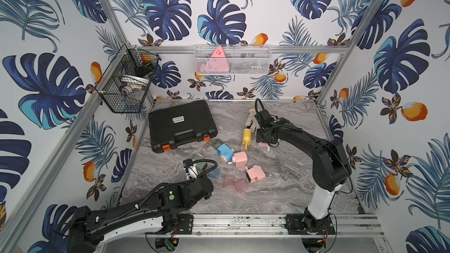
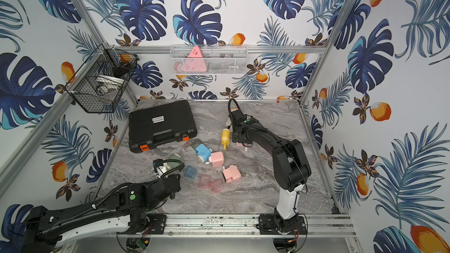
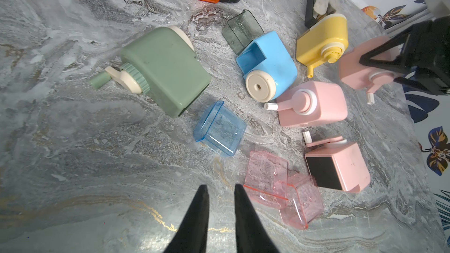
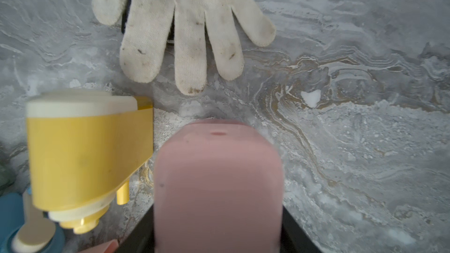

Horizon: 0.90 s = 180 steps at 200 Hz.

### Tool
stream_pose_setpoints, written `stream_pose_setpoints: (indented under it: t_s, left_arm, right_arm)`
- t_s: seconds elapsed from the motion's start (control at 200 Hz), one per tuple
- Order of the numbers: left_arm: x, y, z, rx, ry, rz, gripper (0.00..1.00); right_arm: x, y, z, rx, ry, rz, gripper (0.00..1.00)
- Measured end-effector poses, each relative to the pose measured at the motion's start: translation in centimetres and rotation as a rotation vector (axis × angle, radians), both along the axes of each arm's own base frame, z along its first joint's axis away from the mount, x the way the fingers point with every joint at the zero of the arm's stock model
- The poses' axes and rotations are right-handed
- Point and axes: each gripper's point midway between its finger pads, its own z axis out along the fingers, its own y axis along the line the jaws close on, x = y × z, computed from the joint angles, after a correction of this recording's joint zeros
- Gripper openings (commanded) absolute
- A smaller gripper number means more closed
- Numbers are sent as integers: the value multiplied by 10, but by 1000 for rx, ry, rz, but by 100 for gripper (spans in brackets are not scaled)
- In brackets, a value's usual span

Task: Put the tray back into the pencil sharpener
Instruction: Place the pencil sharpener at the center of the board.

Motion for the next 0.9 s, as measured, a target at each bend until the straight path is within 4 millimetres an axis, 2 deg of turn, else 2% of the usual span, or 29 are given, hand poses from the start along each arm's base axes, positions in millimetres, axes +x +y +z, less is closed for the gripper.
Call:
stream_pose_setpoints:
  t_s: [0.396,0.491,0.902]
  left_arm:
    - [2,-7,-1,-8,5,-6,24]
    - [2,-7,-1,-7,5,-7,24]
    - [4,-9,-2,2,9,-5,24]
  right_arm:
    - [6,5,-19,1,25,4,8]
    - [6,3,-25,-1,30,1,13]
    - [12,4,-28,4,12,-4,66]
